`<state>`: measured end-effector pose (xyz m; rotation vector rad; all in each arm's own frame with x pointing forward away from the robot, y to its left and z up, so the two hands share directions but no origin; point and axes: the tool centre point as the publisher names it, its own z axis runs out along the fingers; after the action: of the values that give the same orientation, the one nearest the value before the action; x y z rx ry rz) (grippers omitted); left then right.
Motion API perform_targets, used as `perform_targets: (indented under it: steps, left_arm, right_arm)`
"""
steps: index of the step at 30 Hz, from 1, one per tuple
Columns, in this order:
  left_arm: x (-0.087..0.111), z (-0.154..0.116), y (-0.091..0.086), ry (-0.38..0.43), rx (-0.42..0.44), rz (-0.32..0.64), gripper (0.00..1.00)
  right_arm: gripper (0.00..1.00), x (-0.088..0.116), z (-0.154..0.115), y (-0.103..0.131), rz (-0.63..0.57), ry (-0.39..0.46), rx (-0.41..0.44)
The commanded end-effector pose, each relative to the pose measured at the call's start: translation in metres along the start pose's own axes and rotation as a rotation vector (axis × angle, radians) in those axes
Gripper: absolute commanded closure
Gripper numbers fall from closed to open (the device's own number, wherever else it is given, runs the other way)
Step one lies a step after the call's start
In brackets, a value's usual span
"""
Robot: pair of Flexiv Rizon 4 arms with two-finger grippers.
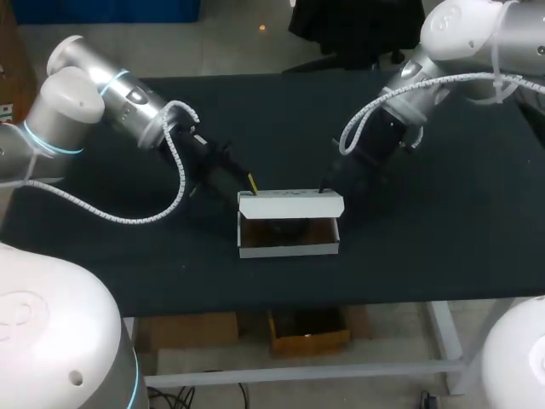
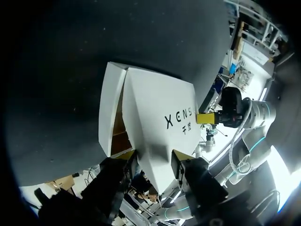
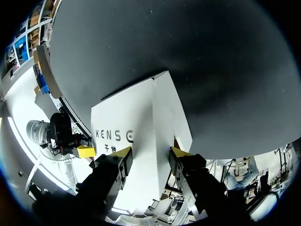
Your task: Assemble the packaging by folding the flat box into shape, placing the metal phone stand inside, and closing the box properly
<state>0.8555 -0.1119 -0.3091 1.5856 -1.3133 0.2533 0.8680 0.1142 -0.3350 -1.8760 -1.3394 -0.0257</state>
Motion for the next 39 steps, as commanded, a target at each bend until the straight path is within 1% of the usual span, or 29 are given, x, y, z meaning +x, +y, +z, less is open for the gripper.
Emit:
perform_targets:
  steps: [1, 26, 39]
  left_arm:
    - [0.003, 0.000, -0.003, -0.002, -0.011, -0.002, 0.53]
    - [0.010, -0.003, -0.001, 0.007, -0.022, -0.008, 0.53]
    - [0.012, -0.002, -0.002, 0.021, -0.026, -0.001, 0.54]
  right_arm:
    - [0.52, 0.005, -0.002, 0.003, -0.001, -0.003, 0.016]
    - [0.51, 0.013, -0.009, 0.001, 0.010, 0.012, 0.029]
    - [0.51, 0.017, -0.007, 0.001, 0.014, 0.006, 0.027]
